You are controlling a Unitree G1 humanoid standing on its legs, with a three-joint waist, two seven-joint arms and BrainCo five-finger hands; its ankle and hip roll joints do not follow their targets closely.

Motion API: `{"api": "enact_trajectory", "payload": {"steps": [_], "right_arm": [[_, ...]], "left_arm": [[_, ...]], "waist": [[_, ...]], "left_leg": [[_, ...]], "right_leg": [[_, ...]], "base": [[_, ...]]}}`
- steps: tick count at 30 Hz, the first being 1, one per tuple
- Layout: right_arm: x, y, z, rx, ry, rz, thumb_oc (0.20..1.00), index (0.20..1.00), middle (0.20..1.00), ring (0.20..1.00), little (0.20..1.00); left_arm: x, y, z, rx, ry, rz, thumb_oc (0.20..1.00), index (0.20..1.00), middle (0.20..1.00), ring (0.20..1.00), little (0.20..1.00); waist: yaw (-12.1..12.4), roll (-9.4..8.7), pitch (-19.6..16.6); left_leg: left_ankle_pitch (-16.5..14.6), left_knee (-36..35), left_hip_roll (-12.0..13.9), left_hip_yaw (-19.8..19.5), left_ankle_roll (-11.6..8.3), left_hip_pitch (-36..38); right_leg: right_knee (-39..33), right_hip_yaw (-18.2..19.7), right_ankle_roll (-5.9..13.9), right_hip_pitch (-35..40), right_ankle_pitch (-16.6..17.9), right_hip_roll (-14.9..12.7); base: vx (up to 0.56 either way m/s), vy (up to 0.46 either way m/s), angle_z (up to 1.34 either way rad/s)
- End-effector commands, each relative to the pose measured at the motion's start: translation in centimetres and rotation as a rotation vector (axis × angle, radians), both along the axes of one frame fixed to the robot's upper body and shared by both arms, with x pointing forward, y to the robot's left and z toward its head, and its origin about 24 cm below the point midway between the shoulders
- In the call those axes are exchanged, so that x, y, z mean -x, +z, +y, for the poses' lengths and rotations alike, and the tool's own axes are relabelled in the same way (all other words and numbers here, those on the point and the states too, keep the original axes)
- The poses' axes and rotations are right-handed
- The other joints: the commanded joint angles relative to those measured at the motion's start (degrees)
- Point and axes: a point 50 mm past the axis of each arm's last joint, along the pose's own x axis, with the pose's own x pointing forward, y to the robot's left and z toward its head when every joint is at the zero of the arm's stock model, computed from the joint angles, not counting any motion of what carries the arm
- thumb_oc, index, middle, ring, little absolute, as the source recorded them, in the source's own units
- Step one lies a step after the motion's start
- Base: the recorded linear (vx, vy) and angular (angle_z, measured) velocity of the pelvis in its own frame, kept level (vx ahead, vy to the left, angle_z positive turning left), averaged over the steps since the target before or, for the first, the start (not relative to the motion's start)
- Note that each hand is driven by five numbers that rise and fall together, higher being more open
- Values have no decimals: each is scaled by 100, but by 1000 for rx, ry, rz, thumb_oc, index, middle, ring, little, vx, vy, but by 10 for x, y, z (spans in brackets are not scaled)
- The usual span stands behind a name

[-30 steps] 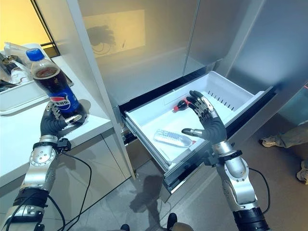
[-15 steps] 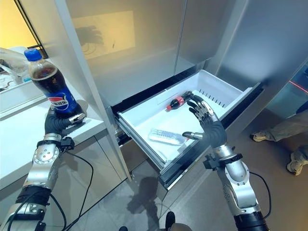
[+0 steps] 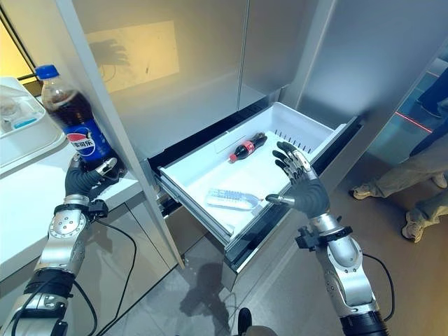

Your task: Take the drinks into the refrigerator

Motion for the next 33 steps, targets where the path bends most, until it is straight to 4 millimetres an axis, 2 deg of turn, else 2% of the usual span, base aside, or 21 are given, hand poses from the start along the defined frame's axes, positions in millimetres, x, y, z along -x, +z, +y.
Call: {"api": "enact_trajectory", "payload": {"steps": [1,6,12,20,25,27,28,30,31,33], "right_arm": [[8,36,-5,-32,2,-184,1000,1000,1000,1000,1000],[7,32,-12,-35,-40,-169,1000,1000,1000,1000,1000],[6,28,-18,-34,-76,-153,1000,1000,1000,1000,1000],[4,24,-28,-12,-90,-126,1000,1000,1000,1000,1000],[1,20,-31,-13,-59,-93,1000,1000,1000,1000,1000],[0,21,-32,-8,-28,-77,1000,1000,1000,1000,1000],[-1,21,-33,-5,-23,-74,1000,1000,1000,1000,1000],[-5,20,-33,-17,28,-40,1000,1000,1000,1000,1000],[-13,18,-29,-16,106,11,1000,1000,1000,1000,1000],[-16,19,-29,-2,134,24,1000,1000,1000,1000,1000]], "left_arm": [[-16,34,-21,54,-111,-174,200,200,200,200,200],[6,43,-26,106,-181,-285,200,200,200,200,200],[32,44,-32,159,-252,-356,200,200,200,200,200],[67,49,-50,210,-458,-424,200,200,200,200,200],[77,51,-56,220,-555,-424,200,200,200,200,200],[80,54,-60,186,-608,-410,200,200,200,200,200],[82,55,-61,166,-625,-404,200,200,200,200,200],[84,57,-65,146,-688,-389,200,200,200,200,200],[84,58,-73,102,-777,-351,200,200,200,200,200],[83,58,-76,84,-809,-331,200,200,200,200,200]], "waist": [[-155,169,64],[-70,123,67],[65,76,81],[281,-1,139],[361,-29,120],[410,-64,134],[418,-60,121],[452,-83,113],[504,-111,99],[512,-125,96]], "left_leg": [[-585,15,-277,-84,519,190],[-580,7,-279,-120,511,171],[-576,4,-282,-200,513,135],[-466,4,-303,-397,519,25],[-510,4,-296,-477,516,32],[-436,4,-297,-499,506,-3],[-504,4,-283,-520,505,32],[-493,4,-283,-553,497,30],[-472,4,-283,-573,479,27],[-465,4,-282,-581,472,25]], "right_leg": [[780,-99,442,-17,-523,-261],[648,-133,427,68,-492,-269],[543,-206,395,157,-472,-298],[482,-395,337,234,-411,-364],[461,-474,338,309,-461,-380],[459,-529,322,299,-404,-396],[463,-542,335,342,-468,-386],[462,-568,329,365,-468,-393],[458,-597,326,385,-459,-404],[457,-614,322,397,-459,-408]], "base": [[0,0,0],[-6,-18,-3],[-5,-11,0],[-24,-25,7],[-12,-26,13],[-9,-28,11],[33,-38,11],[10,-35,19],[-10,-28,20],[-7,-17,5]]}}
